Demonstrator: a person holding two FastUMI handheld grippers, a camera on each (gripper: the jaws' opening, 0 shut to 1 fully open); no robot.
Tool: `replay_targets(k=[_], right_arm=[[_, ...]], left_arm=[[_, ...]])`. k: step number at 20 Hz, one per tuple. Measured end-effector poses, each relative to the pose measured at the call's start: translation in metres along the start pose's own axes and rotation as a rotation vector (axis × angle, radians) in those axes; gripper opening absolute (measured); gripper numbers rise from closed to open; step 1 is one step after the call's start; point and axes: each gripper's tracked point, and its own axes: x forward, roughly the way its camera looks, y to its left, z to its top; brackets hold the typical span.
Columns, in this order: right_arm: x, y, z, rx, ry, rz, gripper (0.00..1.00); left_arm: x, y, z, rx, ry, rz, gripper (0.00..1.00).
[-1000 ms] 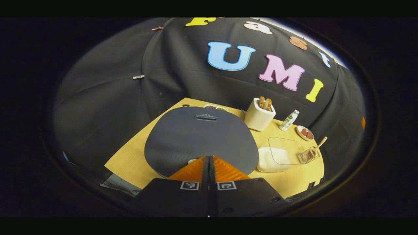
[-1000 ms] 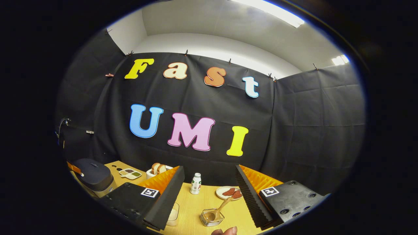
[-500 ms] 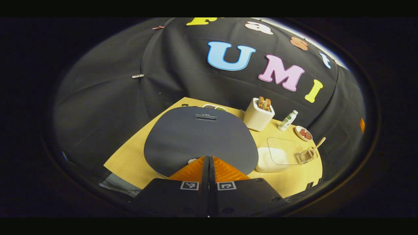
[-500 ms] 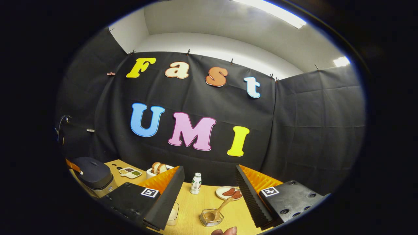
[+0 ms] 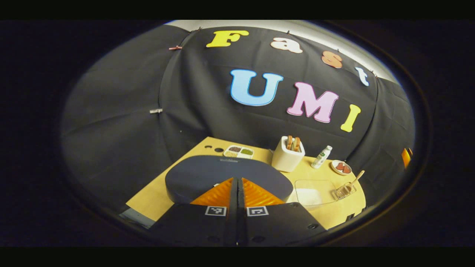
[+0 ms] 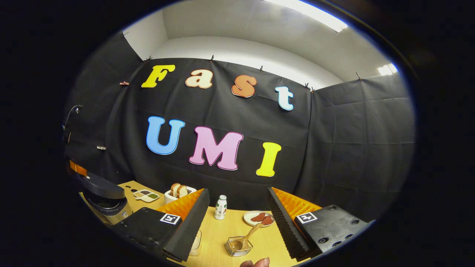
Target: Close the left gripper, press the button to open the rice cooker; take a wooden spoon from the chopstick holder with the right hand, scoop a spoonful of rice and pour it into the rice cooker, then put the wooden spoon back into the chopstick holder.
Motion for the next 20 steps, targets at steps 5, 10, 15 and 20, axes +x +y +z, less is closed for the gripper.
replay_targets(k=[5,10,15,20], right_arm=[[-0.001,-0.006,-0.002,0.005,0.004,-0.021,0.97],[-0.008,-0.014,-0.009,0.008,0.02,-0.033,0.97],[-0.002,-0.016,-0.015,0.011,0.037,-0.036,0.97],[0.008,-0.017,-0.036,0.06,0.099,-0.024,0.97]], left_arm=[[0.006,0.0,0.043,0.02,-0.135,0.021,0.06],[0.002,-0.005,0.096,0.016,-0.356,0.016,0.06],[-0.006,-0.018,0.121,0.007,-0.456,-0.01,0.21],[-0.013,-0.044,0.122,-0.003,-0.467,-0.069,0.66]])
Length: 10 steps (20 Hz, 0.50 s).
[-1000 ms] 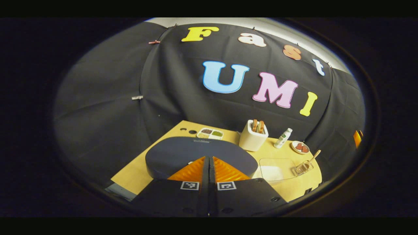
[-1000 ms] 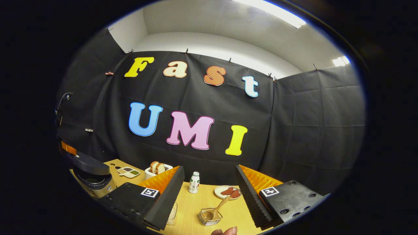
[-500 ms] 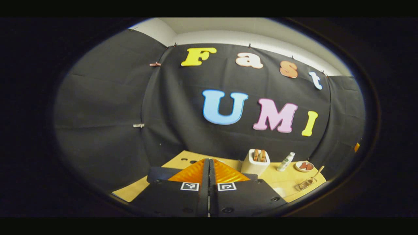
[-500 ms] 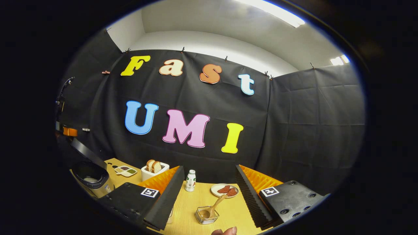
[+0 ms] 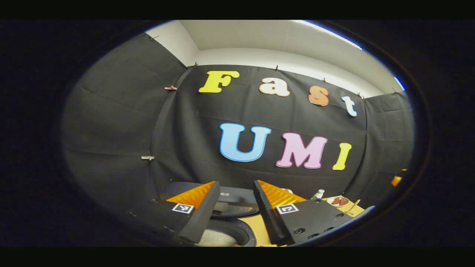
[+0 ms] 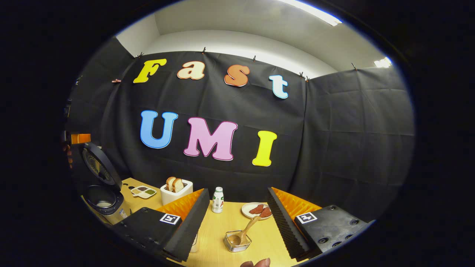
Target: Close the left gripper, press the button to open the rice cooker; take a wooden spoon from the chopstick holder with the right hand, scoop a spoonful of rice and pour it into the rice cooker, then put the wooden spoon back into the chopstick holder.
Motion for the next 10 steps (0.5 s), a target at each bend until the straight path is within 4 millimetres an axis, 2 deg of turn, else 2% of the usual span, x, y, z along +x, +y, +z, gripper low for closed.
replay_targets(k=[2,4,8,10], right_arm=[[0.009,0.001,-0.017,0.017,0.052,0.022,0.97],[0.021,-0.002,-0.04,0.022,0.118,0.038,0.97],[0.042,-0.015,-0.101,0.006,0.246,0.089,0.98],[0.053,-0.025,-0.131,0.007,0.298,0.113,0.98]], left_arm=[[-0.005,-0.006,0.005,0.019,-0.009,-0.006,0.75],[-0.01,-0.017,0.013,0.045,-0.03,-0.005,0.91],[-0.024,-0.047,0.021,0.103,-0.046,-0.034,0.95],[-0.032,-0.063,0.017,0.099,-0.03,-0.051,0.92]])
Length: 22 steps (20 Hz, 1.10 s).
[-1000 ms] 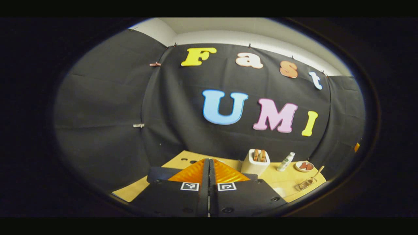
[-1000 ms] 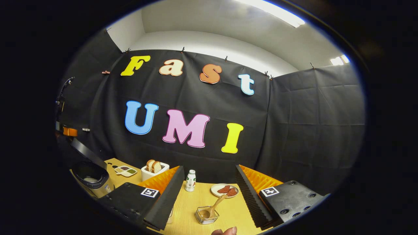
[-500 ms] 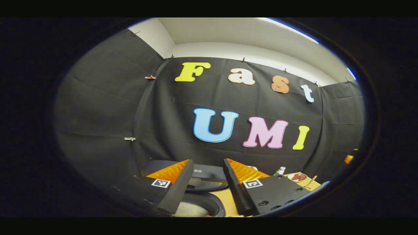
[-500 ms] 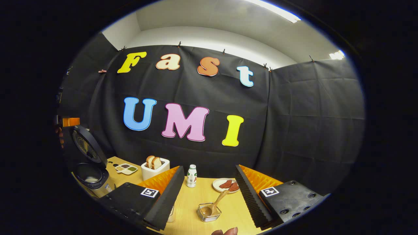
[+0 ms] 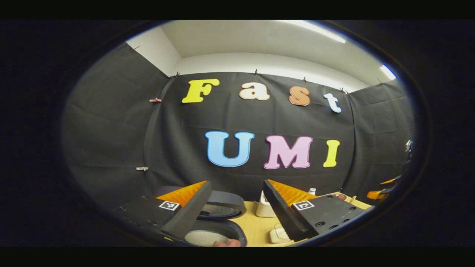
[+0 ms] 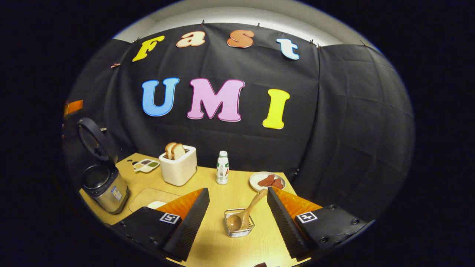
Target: Close the left gripper, press the button to open the rice cooker; take a wooden spoon from the chopstick holder with the right hand, scoop a spoonful of rice and pour it into the rice cooker, then put the wooden spoon back into the chopstick holder.
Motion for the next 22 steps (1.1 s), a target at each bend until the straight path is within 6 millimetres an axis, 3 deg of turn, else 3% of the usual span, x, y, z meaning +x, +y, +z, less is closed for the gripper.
replay_targets(k=[4,11,13,17,18,21,22], right_arm=[[0.035,-0.022,-0.046,0.05,0.102,0.048,0.98],[0.101,-0.043,-0.095,0.182,0.219,0.136,0.98],[0.122,-0.044,-0.113,0.22,0.272,0.151,0.9],[0.144,-0.041,-0.142,0.274,0.352,0.186,0.66],[0.148,-0.038,-0.148,0.286,0.362,0.2,0.54],[0.152,-0.029,-0.151,0.324,0.383,0.249,0.54],[0.155,-0.028,-0.154,0.321,0.385,0.247,0.46]], left_arm=[[-0.009,-0.023,-0.012,-0.01,0.045,0.006,0.92],[-0.022,-0.049,-0.039,0.007,0.136,0.061,0.95],[-0.026,-0.053,-0.042,0.02,0.148,0.09,0.95],[-0.034,-0.06,-0.05,0.043,0.182,0.126,0.95],[-0.036,-0.06,-0.049,0.048,0.187,0.137,0.92],[-0.042,-0.058,-0.052,0.062,0.198,0.164,0.95],[-0.044,-0.057,-0.051,0.066,0.2,0.172,0.95]])
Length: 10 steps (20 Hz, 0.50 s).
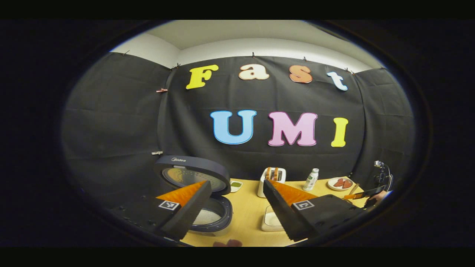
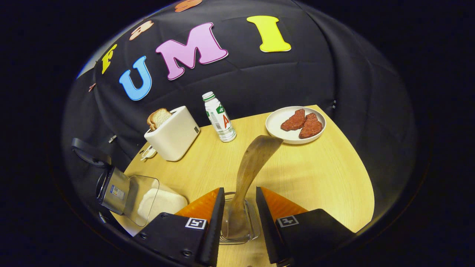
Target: Close the left gripper, press the button to open the rice cooker; take a wooden spoon from the chopstick holder with the right hand, scoop a spoonful of rice and pour it into the rice cooker, then put the wooden spoon back into the chopstick holder.
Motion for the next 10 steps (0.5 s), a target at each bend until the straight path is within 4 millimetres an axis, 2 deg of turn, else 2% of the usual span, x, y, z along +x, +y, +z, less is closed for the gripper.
replay_targets(k=[1,2,3,4,5,10], right_arm=[[-0.01,0.003,0.002,0.013,0.007,0.019,0.54],[0.003,0.002,-0.003,0.023,0.011,0.014,0.19],[0.002,0.002,-0.001,0.021,0.01,0.012,0.25],[-0.001,0.001,0.001,0.025,0.012,0.012,0.25],[0.004,0.001,0.0,0.026,0.01,0.011,0.15],[-0.006,0.0,0.002,0.041,-0.016,-0.017,0.11]], left_arm=[[-0.001,0.001,-0.001,0.0,0.003,0.006,0.95],[-0.002,0.002,-0.002,-0.003,0.005,0.012,0.95],[-0.004,0.004,-0.003,-0.006,0.007,0.016,0.95],[-0.005,0.005,-0.003,-0.009,0.007,0.021,0.95],[-0.006,0.006,-0.004,-0.011,0.01,0.023,0.95],[-0.012,0.015,-0.006,-0.011,0.012,0.027,0.95]])
